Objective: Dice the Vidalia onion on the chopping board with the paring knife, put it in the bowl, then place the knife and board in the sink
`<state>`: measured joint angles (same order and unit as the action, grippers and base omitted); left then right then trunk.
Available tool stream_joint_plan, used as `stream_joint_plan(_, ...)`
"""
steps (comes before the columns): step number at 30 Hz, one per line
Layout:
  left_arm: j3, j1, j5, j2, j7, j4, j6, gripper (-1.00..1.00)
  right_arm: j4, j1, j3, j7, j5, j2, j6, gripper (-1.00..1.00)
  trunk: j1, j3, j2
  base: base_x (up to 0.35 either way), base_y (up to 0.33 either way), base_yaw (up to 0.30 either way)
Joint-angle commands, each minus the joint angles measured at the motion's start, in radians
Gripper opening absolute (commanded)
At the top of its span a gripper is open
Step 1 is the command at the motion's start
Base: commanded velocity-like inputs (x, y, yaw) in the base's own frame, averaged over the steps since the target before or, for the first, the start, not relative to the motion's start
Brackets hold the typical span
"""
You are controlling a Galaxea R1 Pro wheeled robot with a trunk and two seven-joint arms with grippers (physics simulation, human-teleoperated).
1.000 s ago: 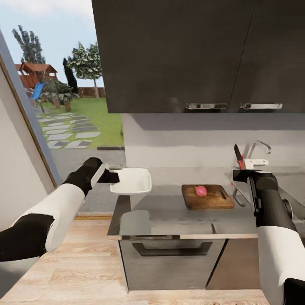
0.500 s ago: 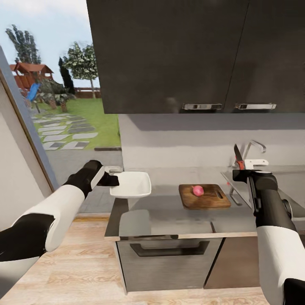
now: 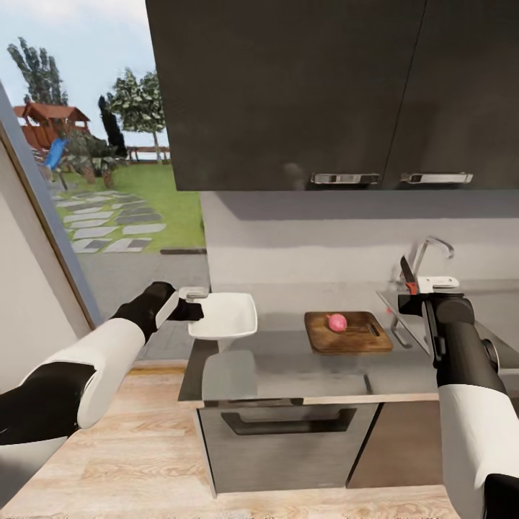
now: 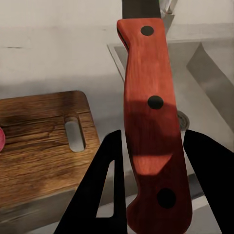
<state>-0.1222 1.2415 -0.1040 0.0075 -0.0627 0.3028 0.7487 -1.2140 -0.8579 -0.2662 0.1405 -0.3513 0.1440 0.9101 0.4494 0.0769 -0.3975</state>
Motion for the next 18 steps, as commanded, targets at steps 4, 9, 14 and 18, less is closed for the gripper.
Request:
stream_joint_plan(4, -0.007, 0.001, -0.011, 0.000, -0.013, -0.002, 0.002, -1.00, -0.001, -0.001, -0.001, 0.010, -0.012, 0.003, 0.004, -1.00, 0.001, 0.008, -0.003, 0.000, 0.000, 0.000)
stream_joint_plan(9, -0.007, 0.001, -0.011, 0.000, -0.076, -0.023, -0.045, -1.00, -0.002, -0.001, -0.002, 0.011, -0.011, 0.017, 0.005, -1.00, 0.001, 0.016, -0.003, 0.000, 0.000, 0.000)
stream_joint_plan(14, -0.008, 0.001, -0.011, 0.000, -0.091, -0.046, -0.093, -1.00, -0.004, -0.001, -0.002, 0.011, -0.011, 0.024, 0.006, -1.00, 0.001, 0.022, -0.003, 0.000, 0.000, 0.000)
stream_joint_plan(18, -0.008, 0.001, -0.011, -0.007, -0.129, -0.050, -0.099, -1.00, -0.004, -0.001, -0.002, 0.011, -0.011, 0.026, 0.006, -1.00, 0.001, 0.024, -0.003, 0.000, 0.000, 0.000)
